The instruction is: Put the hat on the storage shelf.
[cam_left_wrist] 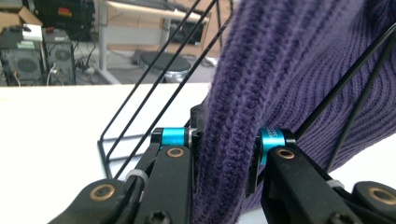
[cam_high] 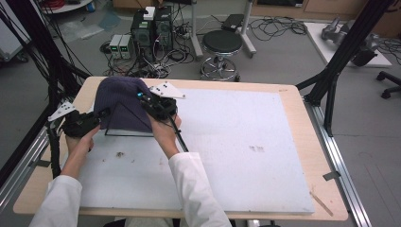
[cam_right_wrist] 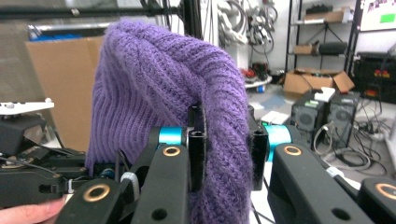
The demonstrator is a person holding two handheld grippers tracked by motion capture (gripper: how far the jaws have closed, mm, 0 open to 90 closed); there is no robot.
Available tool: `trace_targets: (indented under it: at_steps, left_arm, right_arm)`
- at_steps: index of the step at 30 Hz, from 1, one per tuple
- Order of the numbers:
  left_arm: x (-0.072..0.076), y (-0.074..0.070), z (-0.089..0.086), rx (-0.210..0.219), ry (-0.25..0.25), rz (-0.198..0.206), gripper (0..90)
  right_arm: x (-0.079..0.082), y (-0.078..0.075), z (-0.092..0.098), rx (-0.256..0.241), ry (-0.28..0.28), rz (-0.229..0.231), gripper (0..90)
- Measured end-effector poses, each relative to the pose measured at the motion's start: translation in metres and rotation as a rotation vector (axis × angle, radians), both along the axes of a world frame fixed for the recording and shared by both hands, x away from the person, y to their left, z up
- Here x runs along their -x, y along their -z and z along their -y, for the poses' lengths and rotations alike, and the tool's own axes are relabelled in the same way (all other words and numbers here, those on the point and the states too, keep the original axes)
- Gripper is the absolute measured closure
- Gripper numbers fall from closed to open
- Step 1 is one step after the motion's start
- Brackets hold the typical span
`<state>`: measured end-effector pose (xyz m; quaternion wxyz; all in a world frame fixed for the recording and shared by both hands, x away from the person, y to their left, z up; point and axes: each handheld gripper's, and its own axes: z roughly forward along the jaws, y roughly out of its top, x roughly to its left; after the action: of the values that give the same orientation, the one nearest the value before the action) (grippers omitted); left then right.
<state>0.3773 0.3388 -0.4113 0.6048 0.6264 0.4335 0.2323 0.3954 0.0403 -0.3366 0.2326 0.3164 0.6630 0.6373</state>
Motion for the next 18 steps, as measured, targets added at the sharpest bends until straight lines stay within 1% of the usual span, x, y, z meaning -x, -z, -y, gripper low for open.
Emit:
trace_targets:
  at_steps: [1,2,3,4,5,6,7,14,16,17,18]
  left_arm:
    - [0.0,0.005,-0.002,0.021,-0.01,-0.001,79.3]
    - [0.0,0.005,-0.002,0.021,-0.01,-0.001,79.1]
    - [-0.001,0.011,-0.005,0.041,-0.013,-0.018,78.8]
    - [-0.001,0.011,-0.005,0.041,-0.013,-0.018,78.7]
    - [-0.001,0.015,-0.006,0.048,-0.016,-0.032,78.7]
    - [-0.001,0.015,-0.006,0.048,-0.016,-0.032,78.7]
    - [-0.001,0.017,-0.007,0.052,-0.02,-0.037,78.6]
    - [-0.001,0.018,-0.007,0.068,-0.02,-0.041,76.4]
    - [-0.001,0.018,-0.007,0.076,-0.022,-0.043,75.8]
    - [-0.001,0.019,-0.007,0.086,-0.021,-0.049,74.6]
    - [-0.001,0.019,-0.007,0.086,-0.021,-0.049,70.0]
  right_arm:
    - [-0.001,0.002,-0.001,0.004,0.002,-0.004,76.7]
    - [-0.001,0.002,-0.001,0.004,0.002,-0.004,76.7]
    - [-0.002,0.004,-0.003,0.013,0.003,-0.006,76.4]
    - [-0.002,0.004,-0.003,0.013,0.003,-0.006,76.4]
    - [-0.001,0.005,-0.006,0.029,0.0,-0.013,76.2]
    - [-0.001,0.005,-0.006,0.029,0.0,-0.013,76.2]
    - [-0.001,0.007,-0.008,0.04,-0.001,-0.017,76.0]
    - [-0.003,0.008,-0.007,0.034,0.002,-0.031,74.2]
    - [-0.003,0.008,-0.007,0.032,0.001,-0.036,71.6]
    - [-0.003,0.008,-0.007,0.03,-0.001,-0.036,66.4]
    - [-0.003,0.008,-0.007,0.03,-0.001,-0.036,66.4]
